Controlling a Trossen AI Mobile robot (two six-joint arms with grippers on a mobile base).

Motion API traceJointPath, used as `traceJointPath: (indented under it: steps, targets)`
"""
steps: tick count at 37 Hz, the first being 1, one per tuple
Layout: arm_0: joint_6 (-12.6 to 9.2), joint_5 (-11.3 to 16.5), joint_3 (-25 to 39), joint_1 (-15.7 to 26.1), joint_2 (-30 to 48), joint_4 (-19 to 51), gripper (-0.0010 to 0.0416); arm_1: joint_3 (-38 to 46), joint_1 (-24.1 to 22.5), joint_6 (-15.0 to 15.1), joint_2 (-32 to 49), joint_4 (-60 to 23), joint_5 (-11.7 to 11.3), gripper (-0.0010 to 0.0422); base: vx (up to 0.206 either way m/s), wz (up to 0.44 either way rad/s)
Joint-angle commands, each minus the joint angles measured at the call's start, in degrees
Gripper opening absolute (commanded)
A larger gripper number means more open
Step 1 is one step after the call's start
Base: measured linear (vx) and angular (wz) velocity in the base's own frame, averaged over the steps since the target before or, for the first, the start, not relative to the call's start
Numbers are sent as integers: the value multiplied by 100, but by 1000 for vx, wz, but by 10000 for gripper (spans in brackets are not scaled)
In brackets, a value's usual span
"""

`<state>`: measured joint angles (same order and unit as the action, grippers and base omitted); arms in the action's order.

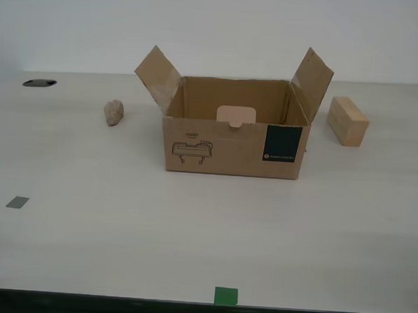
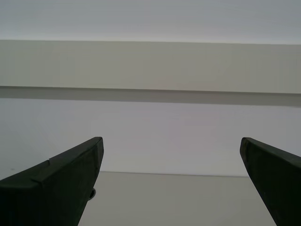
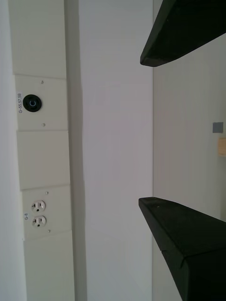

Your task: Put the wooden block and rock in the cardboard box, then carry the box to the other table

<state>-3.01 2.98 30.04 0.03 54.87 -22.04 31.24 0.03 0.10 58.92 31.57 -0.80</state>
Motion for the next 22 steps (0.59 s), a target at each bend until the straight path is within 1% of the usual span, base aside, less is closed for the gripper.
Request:
traceJointPath:
  steps: [1,22]
  targets:
    - [4,17,4,2,-2,-17,388,2,0,-7,-2,22,-2,398,0,0]
    - [4,17,4,2,-2,-17,388,2,0,-9,-2,24,-2,398,0,0]
